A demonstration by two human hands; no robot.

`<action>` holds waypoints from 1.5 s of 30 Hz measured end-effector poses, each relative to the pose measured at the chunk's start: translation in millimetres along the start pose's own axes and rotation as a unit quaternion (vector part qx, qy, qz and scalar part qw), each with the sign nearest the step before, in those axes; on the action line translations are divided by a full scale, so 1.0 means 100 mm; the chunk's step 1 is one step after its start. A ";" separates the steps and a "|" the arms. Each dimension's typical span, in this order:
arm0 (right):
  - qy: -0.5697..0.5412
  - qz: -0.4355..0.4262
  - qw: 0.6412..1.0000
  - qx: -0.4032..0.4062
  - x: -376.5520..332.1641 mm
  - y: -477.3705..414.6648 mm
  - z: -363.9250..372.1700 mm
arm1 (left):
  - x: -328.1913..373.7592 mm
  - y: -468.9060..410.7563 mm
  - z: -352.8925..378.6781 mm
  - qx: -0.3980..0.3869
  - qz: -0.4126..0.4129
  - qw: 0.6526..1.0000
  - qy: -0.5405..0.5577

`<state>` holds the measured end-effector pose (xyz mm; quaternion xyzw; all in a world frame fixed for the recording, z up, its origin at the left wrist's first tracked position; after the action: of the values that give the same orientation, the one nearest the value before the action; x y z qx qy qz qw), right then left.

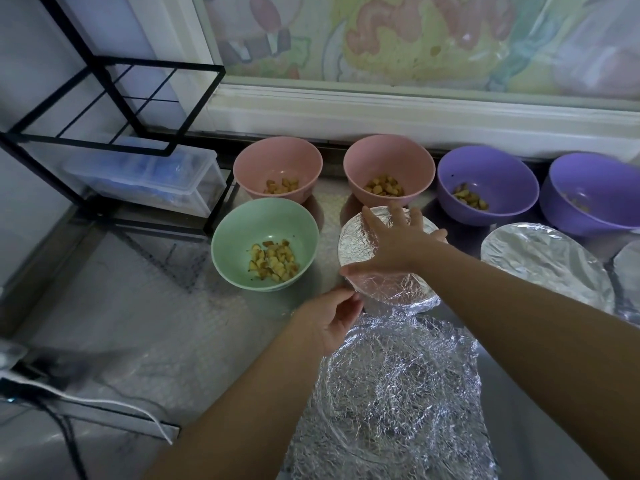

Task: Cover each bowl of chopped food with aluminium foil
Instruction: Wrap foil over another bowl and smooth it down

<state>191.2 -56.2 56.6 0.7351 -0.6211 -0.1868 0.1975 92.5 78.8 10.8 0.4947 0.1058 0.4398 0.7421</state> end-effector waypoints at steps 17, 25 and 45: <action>-0.002 0.001 1.000 0.009 0.00 0.01 0.00 | 0.22 0.40 0.38 -0.036 0.006 0.996 0.081; -0.004 0.004 1.000 0.011 -0.01 -0.01 -0.01 | 0.37 0.67 0.62 -0.053 -0.017 0.998 0.041; -0.010 0.012 1.000 0.021 -0.02 0.00 0.01 | 0.51 0.49 0.73 -0.079 -0.021 0.982 -0.170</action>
<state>189.9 -54.3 56.0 0.7299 -0.6353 -0.1788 0.1781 138.4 76.5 101.4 0.4995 -0.0466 0.3407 0.7951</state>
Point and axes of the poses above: each hand's wrist, its own y-axis away from the middle knuckle, its own z-axis out of the palm, x = y × z, the point moved 2 cm from there along -y, towards the middle knuckle, and after that the axes turned 6 degrees about y, right-handed, at the moved point
